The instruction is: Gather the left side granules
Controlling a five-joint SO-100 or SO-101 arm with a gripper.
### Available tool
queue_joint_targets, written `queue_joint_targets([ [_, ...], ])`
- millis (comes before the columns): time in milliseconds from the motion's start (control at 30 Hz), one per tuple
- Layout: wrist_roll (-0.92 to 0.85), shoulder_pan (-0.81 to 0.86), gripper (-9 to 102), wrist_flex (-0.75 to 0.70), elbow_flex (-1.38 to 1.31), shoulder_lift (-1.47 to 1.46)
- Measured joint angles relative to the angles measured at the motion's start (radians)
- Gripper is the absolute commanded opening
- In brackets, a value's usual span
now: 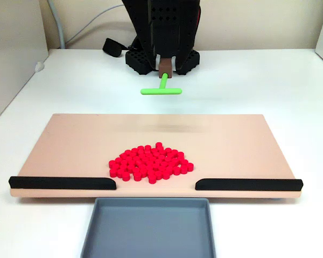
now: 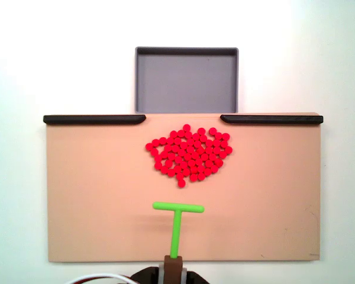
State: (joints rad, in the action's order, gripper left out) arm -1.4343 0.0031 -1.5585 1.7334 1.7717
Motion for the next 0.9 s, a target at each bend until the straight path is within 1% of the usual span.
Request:
queue_joint_targets([
  [200, -0.026, 0.000, 0, 0.000, 0.000, 0.000],
  [433, -0.006, -0.002, 0, 0.000, 0.000, 0.000],
  [567, 0.120, -0.028, 0, 0.002, 0.000, 0.000],
  [900, 0.607, -0.149, 0, 0.009, -0.008, -0.002],
])
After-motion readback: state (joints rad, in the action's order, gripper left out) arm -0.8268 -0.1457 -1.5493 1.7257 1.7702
